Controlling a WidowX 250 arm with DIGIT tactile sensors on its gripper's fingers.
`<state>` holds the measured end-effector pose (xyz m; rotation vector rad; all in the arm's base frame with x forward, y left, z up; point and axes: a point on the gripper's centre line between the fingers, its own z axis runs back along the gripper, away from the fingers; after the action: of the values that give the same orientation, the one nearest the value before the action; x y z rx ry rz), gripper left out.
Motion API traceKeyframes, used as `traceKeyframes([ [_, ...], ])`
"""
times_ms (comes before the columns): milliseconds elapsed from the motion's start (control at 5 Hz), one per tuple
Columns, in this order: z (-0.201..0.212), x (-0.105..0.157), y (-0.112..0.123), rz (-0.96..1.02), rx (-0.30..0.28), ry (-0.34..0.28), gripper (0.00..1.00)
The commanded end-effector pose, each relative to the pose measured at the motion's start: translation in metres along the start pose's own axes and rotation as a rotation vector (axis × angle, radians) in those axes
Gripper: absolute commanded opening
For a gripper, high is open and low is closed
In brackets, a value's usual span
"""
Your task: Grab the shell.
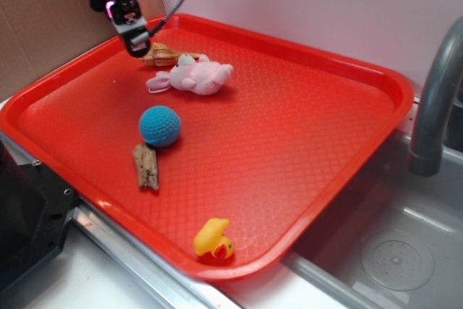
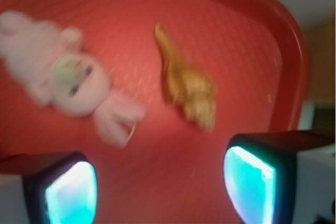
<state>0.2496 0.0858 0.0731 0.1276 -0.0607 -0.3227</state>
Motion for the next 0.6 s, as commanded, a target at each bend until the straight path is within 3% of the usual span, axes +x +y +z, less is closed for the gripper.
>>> traceKeyframes([
  [0, -0.04, 0.017, 0.044, -0.08, -0.059, -0.108, 1.0],
  [200, -0.053, 0.012, 0.051, -0.061, -0.042, -0.109, 1.0],
  [400, -0.066, 0.013, 0.039, -0.063, -0.07, -0.107, 1.0],
])
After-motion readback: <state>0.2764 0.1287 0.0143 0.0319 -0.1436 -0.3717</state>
